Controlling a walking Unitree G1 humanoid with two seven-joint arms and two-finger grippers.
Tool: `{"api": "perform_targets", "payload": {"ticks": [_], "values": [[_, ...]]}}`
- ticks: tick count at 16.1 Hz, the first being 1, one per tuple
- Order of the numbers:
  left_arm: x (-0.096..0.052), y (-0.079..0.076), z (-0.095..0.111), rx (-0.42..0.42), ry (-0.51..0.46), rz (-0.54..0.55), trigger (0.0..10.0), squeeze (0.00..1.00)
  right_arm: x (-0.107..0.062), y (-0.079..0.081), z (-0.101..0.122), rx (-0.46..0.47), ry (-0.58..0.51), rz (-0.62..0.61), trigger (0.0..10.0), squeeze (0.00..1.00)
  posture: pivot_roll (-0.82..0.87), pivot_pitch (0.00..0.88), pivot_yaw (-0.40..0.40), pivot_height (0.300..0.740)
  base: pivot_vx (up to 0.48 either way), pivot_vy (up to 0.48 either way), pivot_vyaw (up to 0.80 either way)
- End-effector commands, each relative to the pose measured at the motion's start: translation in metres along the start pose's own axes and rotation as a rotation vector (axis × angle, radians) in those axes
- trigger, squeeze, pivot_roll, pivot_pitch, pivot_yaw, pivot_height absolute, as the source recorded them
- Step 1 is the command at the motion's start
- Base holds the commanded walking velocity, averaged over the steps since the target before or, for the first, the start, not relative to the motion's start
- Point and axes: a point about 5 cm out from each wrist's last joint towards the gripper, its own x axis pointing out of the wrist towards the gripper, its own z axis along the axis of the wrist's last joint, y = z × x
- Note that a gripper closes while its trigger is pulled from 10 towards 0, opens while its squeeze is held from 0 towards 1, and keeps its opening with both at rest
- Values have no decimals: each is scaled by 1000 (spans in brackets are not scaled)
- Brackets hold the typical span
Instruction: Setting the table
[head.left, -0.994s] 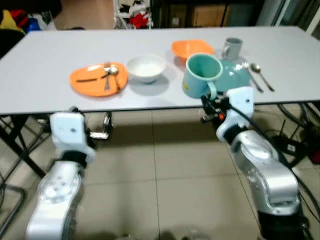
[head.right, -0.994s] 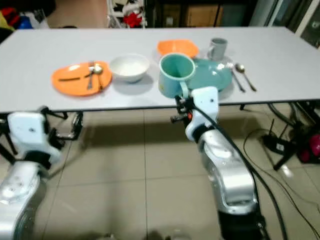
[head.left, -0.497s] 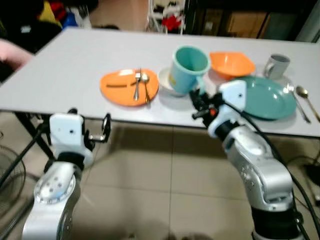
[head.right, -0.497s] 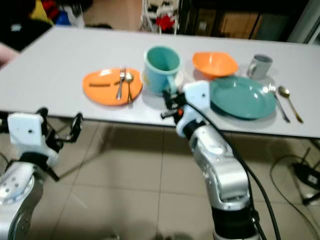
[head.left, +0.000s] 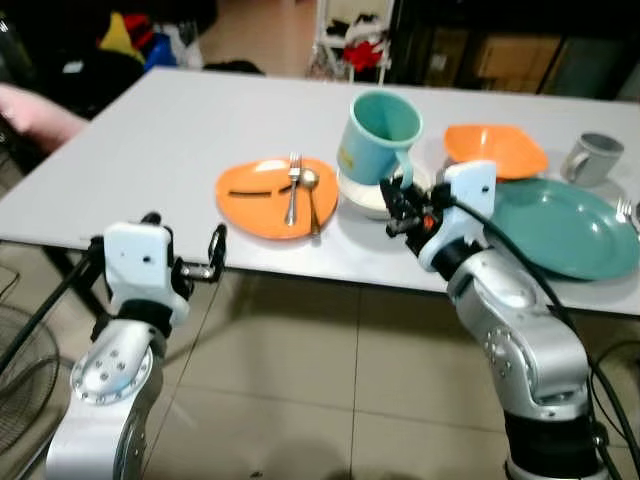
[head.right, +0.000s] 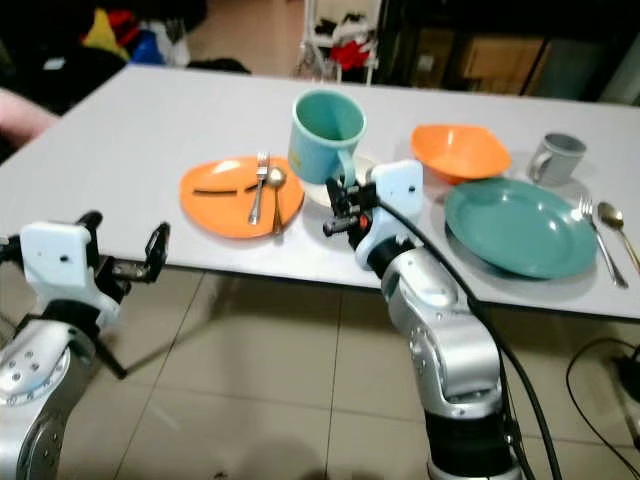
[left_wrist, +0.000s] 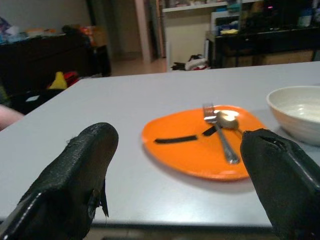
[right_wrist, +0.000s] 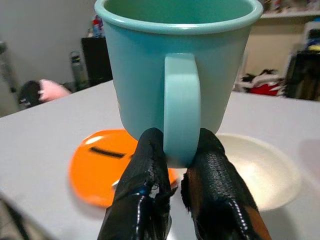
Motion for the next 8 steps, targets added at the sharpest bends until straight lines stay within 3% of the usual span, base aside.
{"api": "perform_targets", "payload": {"ticks": [1,8], "values": [[1,-6,3,-6,-8,-31,10000,0,-2,-10,4,-14,-6,-31,10000,0,-58,24,24,740,368,0,0],[0,-5,2,3,-5,-38,10000,0,3,-9,5,-16,7,-16,10000,0,-54,12,24,740,366,0,0]]}}
